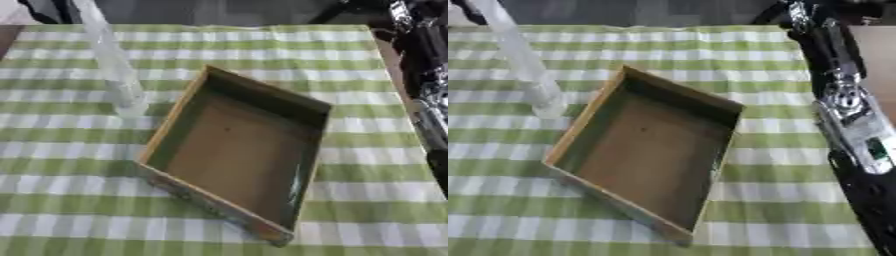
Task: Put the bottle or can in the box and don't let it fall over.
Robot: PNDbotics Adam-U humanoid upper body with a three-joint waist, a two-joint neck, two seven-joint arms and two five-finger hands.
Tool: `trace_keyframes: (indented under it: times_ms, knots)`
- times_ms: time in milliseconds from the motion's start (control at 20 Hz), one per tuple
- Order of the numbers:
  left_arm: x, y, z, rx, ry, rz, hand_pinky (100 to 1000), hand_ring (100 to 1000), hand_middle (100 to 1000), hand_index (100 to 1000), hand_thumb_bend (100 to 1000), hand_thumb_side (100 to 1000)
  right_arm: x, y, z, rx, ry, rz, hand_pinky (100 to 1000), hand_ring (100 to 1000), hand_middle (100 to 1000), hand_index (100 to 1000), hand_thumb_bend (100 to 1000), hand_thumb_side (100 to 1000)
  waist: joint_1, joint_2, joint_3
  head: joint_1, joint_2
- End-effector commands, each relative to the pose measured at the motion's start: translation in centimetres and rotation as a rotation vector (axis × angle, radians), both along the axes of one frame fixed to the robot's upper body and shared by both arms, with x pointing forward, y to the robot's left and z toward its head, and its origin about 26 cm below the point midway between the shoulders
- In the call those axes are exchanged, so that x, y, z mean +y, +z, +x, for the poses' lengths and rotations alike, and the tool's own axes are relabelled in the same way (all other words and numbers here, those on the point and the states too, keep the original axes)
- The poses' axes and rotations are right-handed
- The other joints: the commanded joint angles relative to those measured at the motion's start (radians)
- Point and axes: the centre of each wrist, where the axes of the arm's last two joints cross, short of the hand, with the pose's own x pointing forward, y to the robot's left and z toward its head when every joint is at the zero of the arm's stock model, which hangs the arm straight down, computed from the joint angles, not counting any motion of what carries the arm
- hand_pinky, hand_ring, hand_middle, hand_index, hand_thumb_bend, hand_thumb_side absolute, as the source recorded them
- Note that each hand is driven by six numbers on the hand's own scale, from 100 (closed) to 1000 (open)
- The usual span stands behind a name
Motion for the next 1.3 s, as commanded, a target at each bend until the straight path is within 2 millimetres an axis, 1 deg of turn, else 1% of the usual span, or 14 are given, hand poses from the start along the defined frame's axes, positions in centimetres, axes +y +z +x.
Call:
trace_keyframes:
  times_ms: [50, 350, 600, 800, 1000, 1050, 1100, 1300]
  knots:
    - [0.3, 1.3, 0.1, 0.006, -0.007, 0.068, 1000, 732, 780, 848, 539, 483, -0.1, 1.2, -0.3, -0.033, 0.008, -0.014, 893, 808, 902, 867, 100, 761, 0.004, -0.027, -0.002, 0.005, -0.013]
    - [-0.2, 1.5, 0.9, 0.026, -0.017, 0.092, 1000, 729, 777, 844, 553, 460, 0.0, 1.1, -0.2, -0.031, 0.012, -0.015, 893, 807, 902, 866, 100, 762, 0.005, -0.027, -0.003, 0.009, -0.011]
    - [-0.6, 1.8, 1.5, 0.033, -0.020, 0.110, 1000, 731, 778, 842, 561, 455, 0.0, 1.1, -0.2, -0.028, 0.013, -0.015, 893, 807, 902, 866, 100, 763, 0.006, -0.026, -0.005, 0.024, -0.011]
    - [-0.9, 1.9, 2.1, 0.049, -0.035, 0.111, 1000, 733, 779, 842, 563, 458, 0.1, 1.0, -0.2, -0.026, 0.015, -0.015, 893, 807, 902, 866, 100, 763, 0.008, -0.025, -0.006, 0.025, -0.012]
    - [-1.5, 2.2, 2.9, 0.059, -0.047, 0.101, 1000, 731, 779, 842, 560, 460, 0.1, 0.9, -0.2, -0.024, 0.017, -0.015, 894, 807, 902, 867, 100, 763, 0.008, -0.026, -0.007, 0.025, -0.012]
    - [-1.7, 2.3, 3.1, 0.061, -0.054, 0.101, 1000, 732, 779, 842, 582, 459, 0.1, 0.9, -0.2, -0.023, 0.017, -0.015, 894, 807, 902, 867, 100, 763, 0.009, -0.026, -0.007, 0.025, -0.012]
    - [-1.8, 2.5, 3.3, 0.063, -0.061, 0.101, 1000, 732, 779, 842, 560, 460, 0.1, 0.9, -0.2, -0.023, 0.017, -0.014, 894, 807, 902, 867, 100, 763, 0.009, -0.027, -0.007, 0.025, -0.012]
    - [-2.6, 3.0, 4.3, 0.076, -0.089, 0.105, 1000, 739, 788, 846, 564, 461, 0.2, 0.8, -0.1, -0.021, 0.021, -0.013, 894, 807, 902, 866, 100, 764, 0.011, -0.028, -0.007, 0.027, -0.011]
